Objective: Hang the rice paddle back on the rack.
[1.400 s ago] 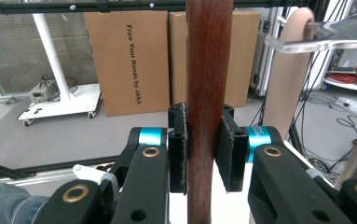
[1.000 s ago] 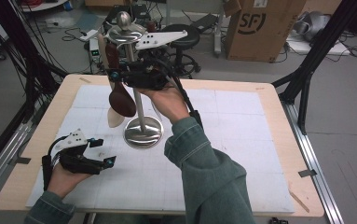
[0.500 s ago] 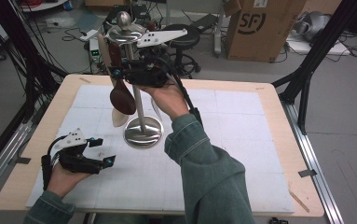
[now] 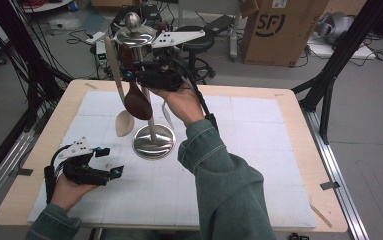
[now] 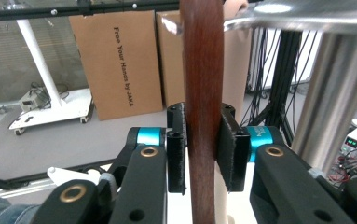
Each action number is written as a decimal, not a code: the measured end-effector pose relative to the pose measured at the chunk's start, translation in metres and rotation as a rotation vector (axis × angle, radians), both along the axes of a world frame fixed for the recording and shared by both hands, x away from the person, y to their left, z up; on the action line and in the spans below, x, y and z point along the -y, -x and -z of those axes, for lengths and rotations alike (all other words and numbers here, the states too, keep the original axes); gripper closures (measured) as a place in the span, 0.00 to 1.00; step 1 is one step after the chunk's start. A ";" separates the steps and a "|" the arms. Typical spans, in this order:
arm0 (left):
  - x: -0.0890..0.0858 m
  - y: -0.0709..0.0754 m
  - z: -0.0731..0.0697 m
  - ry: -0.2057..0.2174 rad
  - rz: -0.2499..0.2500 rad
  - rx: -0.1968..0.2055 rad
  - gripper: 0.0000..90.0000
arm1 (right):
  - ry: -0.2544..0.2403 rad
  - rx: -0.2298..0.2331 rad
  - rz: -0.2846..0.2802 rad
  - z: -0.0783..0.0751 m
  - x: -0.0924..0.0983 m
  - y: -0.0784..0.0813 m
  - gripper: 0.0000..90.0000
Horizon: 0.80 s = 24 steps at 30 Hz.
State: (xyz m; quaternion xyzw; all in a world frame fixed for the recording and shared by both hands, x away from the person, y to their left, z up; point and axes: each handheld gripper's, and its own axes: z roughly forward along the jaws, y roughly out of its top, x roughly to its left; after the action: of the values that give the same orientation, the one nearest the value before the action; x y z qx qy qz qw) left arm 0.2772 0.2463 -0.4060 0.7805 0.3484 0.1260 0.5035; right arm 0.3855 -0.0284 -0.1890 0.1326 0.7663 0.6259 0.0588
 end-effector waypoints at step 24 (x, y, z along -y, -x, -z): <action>0.000 0.000 0.001 -0.008 0.003 -0.001 0.14 | 0.009 0.033 0.089 0.005 0.040 0.021 0.53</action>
State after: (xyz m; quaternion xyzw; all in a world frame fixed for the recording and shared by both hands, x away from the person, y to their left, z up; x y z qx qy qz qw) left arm 0.2774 0.2460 -0.4066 0.7831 0.3469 0.1264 0.5005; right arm 0.3643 -0.0685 -0.1942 0.1558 0.7613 0.6215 0.0997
